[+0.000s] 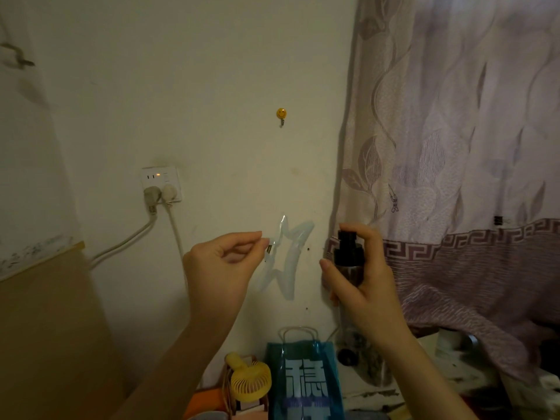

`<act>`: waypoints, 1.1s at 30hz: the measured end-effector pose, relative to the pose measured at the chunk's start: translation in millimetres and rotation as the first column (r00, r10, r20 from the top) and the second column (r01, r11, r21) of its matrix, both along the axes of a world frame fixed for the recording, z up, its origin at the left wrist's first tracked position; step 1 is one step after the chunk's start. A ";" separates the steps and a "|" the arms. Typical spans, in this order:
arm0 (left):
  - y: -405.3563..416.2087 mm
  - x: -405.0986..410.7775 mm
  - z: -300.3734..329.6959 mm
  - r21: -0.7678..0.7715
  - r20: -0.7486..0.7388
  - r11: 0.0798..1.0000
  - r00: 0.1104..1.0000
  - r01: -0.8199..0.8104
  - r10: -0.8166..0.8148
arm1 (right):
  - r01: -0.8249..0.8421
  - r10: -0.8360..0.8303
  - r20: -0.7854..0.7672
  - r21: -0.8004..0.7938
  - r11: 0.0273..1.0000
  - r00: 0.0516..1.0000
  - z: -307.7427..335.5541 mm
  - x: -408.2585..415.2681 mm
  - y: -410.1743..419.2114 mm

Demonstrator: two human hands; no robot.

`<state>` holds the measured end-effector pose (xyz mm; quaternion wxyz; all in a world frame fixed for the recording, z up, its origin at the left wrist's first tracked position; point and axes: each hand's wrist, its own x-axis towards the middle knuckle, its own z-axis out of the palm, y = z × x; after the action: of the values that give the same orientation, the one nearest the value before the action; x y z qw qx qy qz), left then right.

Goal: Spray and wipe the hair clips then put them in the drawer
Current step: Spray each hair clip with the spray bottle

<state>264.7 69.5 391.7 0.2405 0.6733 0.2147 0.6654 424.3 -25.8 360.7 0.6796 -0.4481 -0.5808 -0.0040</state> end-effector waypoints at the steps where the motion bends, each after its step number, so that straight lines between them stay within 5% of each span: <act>1: -0.6 -0.4 0.3 0.002 -0.002 1.000 1.000 0.001 -0.001 | 0.002 -0.002 -0.002 0.003 1.000 1.000 0.0 0.1 0.1; 33: -12.0 -9.5 -6.9 -0.021 0.001 0.998 0.999 -0.053 0.054 | -0.056 0.053 -0.064 -0.045 0.997 0.997 -36.8 -8.0 -3.6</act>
<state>255.2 57.4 384.8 0.2297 0.6641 0.2392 0.6700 416.3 -29.4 323.9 0.6866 -0.4478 -0.5712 0.0424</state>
